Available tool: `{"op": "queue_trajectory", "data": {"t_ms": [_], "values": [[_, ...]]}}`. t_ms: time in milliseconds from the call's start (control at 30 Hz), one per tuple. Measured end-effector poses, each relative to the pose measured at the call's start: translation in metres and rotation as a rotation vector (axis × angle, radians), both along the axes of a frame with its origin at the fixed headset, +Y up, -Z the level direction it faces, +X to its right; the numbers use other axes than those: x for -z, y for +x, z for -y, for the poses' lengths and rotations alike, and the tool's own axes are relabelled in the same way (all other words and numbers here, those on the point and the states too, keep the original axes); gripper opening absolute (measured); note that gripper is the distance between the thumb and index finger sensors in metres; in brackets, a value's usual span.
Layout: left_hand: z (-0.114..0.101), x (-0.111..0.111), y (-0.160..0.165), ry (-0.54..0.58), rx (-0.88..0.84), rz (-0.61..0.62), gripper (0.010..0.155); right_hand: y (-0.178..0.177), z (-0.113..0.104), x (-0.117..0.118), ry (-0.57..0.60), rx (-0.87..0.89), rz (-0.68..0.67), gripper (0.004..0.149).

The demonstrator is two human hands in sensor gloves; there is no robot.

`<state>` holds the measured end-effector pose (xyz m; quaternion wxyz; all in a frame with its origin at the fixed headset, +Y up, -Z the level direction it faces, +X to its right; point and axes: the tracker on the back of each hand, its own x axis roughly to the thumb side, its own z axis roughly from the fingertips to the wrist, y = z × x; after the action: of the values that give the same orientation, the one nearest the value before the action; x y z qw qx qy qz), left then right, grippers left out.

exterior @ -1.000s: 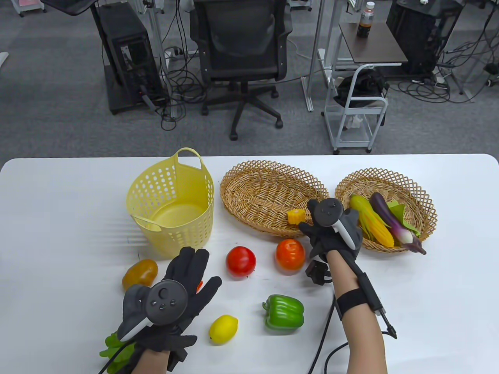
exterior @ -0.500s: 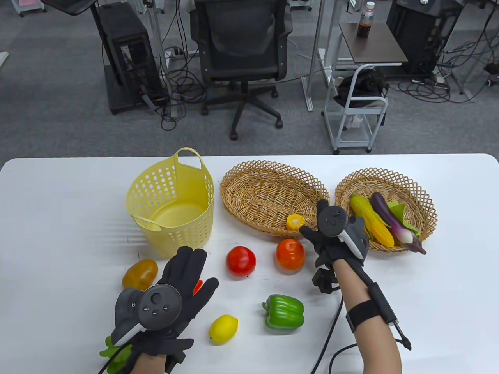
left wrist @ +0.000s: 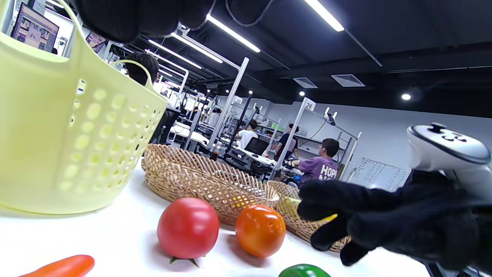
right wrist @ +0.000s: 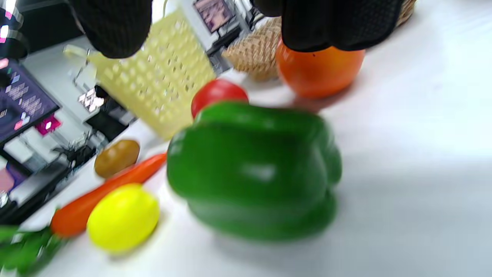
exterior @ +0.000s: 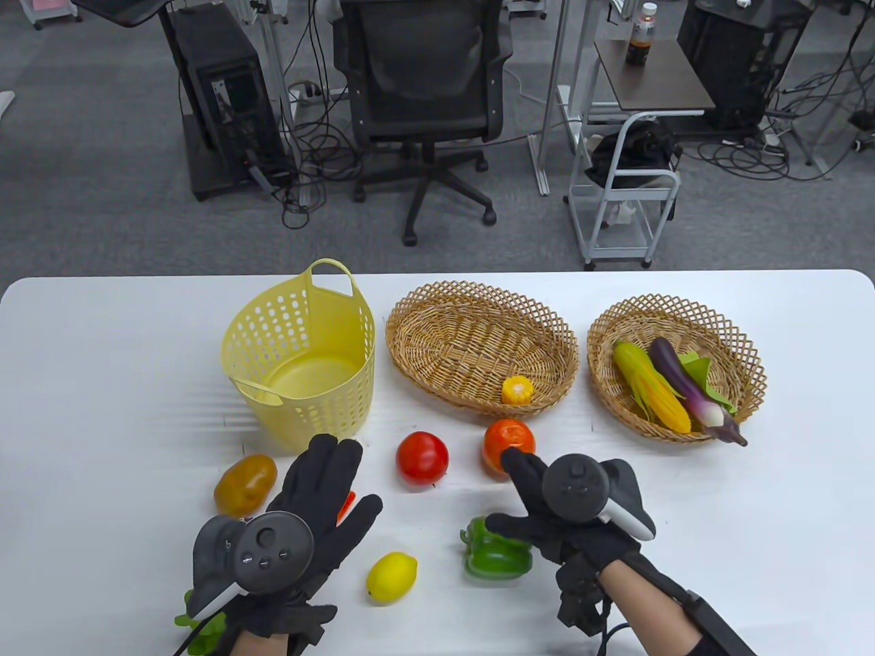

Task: Place 10 objects into 3 containers

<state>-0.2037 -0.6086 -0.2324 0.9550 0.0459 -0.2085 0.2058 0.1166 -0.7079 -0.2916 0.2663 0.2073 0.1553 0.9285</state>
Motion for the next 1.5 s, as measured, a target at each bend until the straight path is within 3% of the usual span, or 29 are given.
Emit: {"op": "queue_trajectory", "data": {"t_ms": [200, 467, 733, 867, 1033, 1167, 1433, 1500], "values": [[-0.001, -0.001, -0.001, 0.007, -0.007, 0.003, 0.076, -0.013, 0.020, -0.004, -0.139, -0.106, -0.142, 0.084], [-0.001, 0.000, -0.002, 0.002, -0.006, 0.001, 0.076, -0.017, 0.041, -0.002, -0.244, -0.221, -0.212, 0.095], [0.000, 0.000, 0.000, -0.006, 0.004, -0.002, 0.076, -0.019, 0.044, -0.004, -0.101, -0.241, -0.198, 0.096], [0.001, 0.002, 0.002, -0.011, 0.014, -0.005, 0.076, -0.015, 0.026, 0.002, -0.109, -0.186, -0.205, 0.094], [0.001, 0.003, 0.003, -0.015, 0.021, -0.007, 0.076, -0.002, -0.020, 0.015, 0.027, -0.085, -0.114, 0.097], [0.001, 0.004, 0.003, -0.017, 0.018, -0.010, 0.076, 0.013, -0.047, 0.042, 0.156, -0.031, 0.069, 0.099], [0.003, 0.005, 0.005, -0.024, 0.028, -0.012, 0.076, 0.033, -0.044, 0.101, 0.363, -0.001, 0.424, 0.096], [0.005, 0.007, 0.006, -0.035, 0.034, -0.012, 0.076, 0.037, -0.039, 0.115, 0.317, -0.010, 0.499, 0.096]]}}
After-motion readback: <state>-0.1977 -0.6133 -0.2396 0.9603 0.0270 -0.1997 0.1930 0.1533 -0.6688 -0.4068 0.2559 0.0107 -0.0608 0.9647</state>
